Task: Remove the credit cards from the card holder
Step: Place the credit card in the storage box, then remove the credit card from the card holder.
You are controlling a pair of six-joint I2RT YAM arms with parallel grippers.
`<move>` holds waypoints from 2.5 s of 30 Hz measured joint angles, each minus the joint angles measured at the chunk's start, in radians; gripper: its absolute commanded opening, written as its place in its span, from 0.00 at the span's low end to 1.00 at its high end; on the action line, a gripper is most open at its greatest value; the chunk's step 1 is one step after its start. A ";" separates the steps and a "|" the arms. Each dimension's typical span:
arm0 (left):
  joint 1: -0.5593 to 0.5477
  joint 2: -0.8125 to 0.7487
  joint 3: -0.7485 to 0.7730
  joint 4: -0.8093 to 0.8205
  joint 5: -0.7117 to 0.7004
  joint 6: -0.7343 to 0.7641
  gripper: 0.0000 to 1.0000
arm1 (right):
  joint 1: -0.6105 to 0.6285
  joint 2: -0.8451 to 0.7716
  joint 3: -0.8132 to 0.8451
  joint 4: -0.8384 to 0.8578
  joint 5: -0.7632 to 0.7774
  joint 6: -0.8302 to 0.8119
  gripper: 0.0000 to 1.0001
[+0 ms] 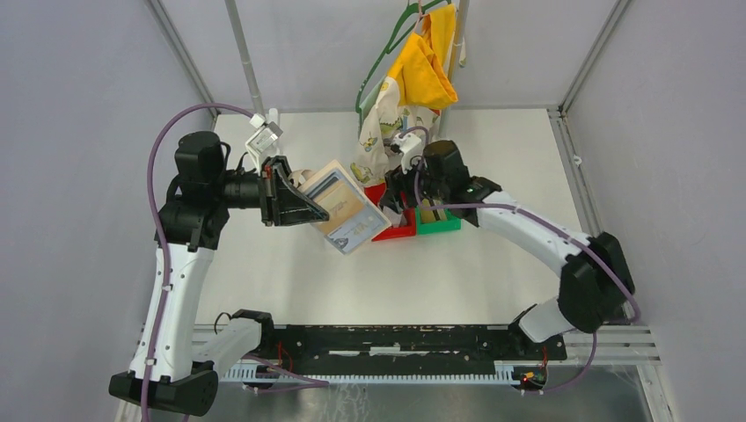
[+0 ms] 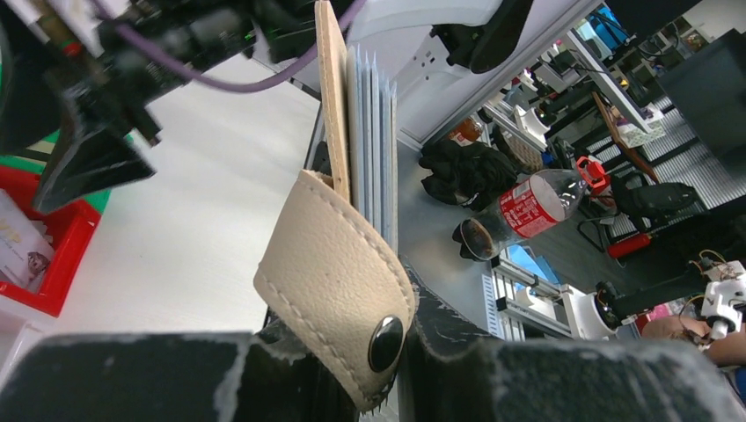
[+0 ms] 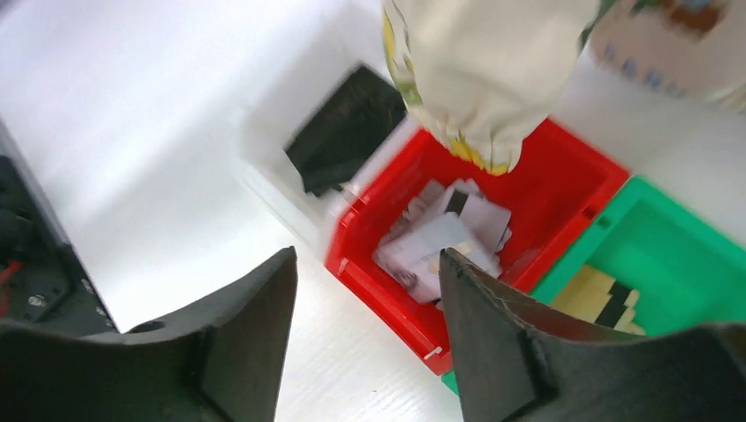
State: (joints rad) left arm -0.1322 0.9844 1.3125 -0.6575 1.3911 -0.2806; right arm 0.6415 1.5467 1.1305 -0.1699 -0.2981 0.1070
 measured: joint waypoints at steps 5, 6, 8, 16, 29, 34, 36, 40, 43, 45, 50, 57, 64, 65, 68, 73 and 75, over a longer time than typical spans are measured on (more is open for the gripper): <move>0.000 -0.003 0.000 0.000 0.022 0.000 0.04 | 0.000 -0.252 -0.061 0.050 -0.005 0.030 0.95; 0.000 -0.003 0.000 0.000 0.027 0.000 0.04 | 0.000 -0.305 -0.076 0.056 -0.004 0.038 0.98; 0.000 -0.004 0.000 0.000 0.032 0.000 0.04 | 0.000 -0.390 -0.101 0.069 -0.004 0.049 0.98; 0.000 -0.009 0.000 -0.026 0.063 0.013 0.03 | 0.000 -0.552 -0.119 0.184 -0.156 0.149 0.98; 0.000 -0.039 -0.040 -0.140 0.056 0.202 0.02 | 0.084 -0.405 -0.022 0.452 -0.451 0.404 0.98; 0.000 -0.016 -0.038 -0.296 0.009 0.409 0.02 | 0.148 -0.325 0.080 0.386 -0.466 0.373 0.98; 0.000 0.017 -0.018 -0.386 -0.009 0.504 0.02 | 0.177 -0.291 0.139 0.324 -0.465 0.333 0.98; -0.001 0.087 0.036 -0.578 -0.043 0.698 0.02 | 0.232 -0.219 0.263 0.166 -0.460 0.219 0.98; -0.001 0.108 0.067 -0.682 -0.057 0.801 0.02 | 0.252 -0.181 0.315 0.060 -0.458 0.145 0.98; -0.002 0.110 0.081 -0.731 -0.058 0.850 0.02 | 0.256 -0.159 0.343 -0.010 -0.457 0.100 0.90; -0.006 0.106 0.090 -0.784 -0.055 0.899 0.02 | 0.260 -0.148 0.347 -0.101 -0.480 0.053 0.60; -0.010 0.111 0.090 -0.807 -0.044 0.903 0.02 | 0.273 -0.096 0.388 -0.127 -0.552 0.084 0.57; -0.011 0.126 0.103 -0.809 -0.009 0.901 0.04 | 0.279 -0.079 0.389 -0.114 -0.586 0.148 0.11; -0.011 0.126 0.103 -0.808 0.000 0.901 0.05 | 0.278 -0.079 0.386 -0.102 -0.586 0.175 0.07; -0.011 0.126 0.106 -0.808 -0.002 0.897 0.21 | 0.271 -0.080 0.363 -0.056 -0.596 0.238 0.00; -0.010 0.130 0.108 -0.811 0.008 0.886 0.43 | 0.267 -0.092 0.306 0.045 -0.599 0.339 0.00; -0.012 0.130 0.109 -0.808 0.026 0.880 0.46 | 0.271 -0.100 0.268 0.108 -0.594 0.382 0.00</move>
State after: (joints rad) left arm -0.1440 1.1145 1.4212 -1.4654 1.4174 0.5991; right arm 0.9123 1.4467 1.3987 -0.0624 -0.8921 0.4892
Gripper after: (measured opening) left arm 0.409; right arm 0.209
